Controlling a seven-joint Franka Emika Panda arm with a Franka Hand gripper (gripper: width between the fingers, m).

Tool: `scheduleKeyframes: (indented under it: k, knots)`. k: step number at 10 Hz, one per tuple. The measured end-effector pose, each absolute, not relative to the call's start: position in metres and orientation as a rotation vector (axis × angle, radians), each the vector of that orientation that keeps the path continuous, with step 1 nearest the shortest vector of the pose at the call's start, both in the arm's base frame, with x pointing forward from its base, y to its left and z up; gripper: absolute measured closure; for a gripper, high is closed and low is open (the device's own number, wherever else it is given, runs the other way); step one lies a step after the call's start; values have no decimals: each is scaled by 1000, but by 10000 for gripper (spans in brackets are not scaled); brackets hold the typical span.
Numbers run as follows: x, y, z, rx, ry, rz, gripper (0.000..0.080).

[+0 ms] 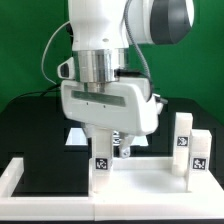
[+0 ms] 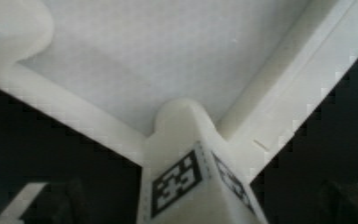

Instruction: Assemble desk

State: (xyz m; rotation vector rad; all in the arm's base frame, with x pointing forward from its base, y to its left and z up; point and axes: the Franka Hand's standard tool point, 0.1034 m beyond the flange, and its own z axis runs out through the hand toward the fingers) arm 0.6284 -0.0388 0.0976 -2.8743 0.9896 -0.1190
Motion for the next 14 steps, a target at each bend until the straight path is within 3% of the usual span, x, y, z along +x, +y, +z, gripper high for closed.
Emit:
scheduleKeyframes:
  k: [4,5,6,7,14]
  knots:
    - [628,-37,98,-2905,904,-104,160]
    - [628,-37,98,-2900,921,-103,335]
    - [626,-41,97,-2857,1053,-92,335]
    - [624,-42,96,-2814,1162,-77,509]
    - [634,-40,95,-1792,2339,-9,509]
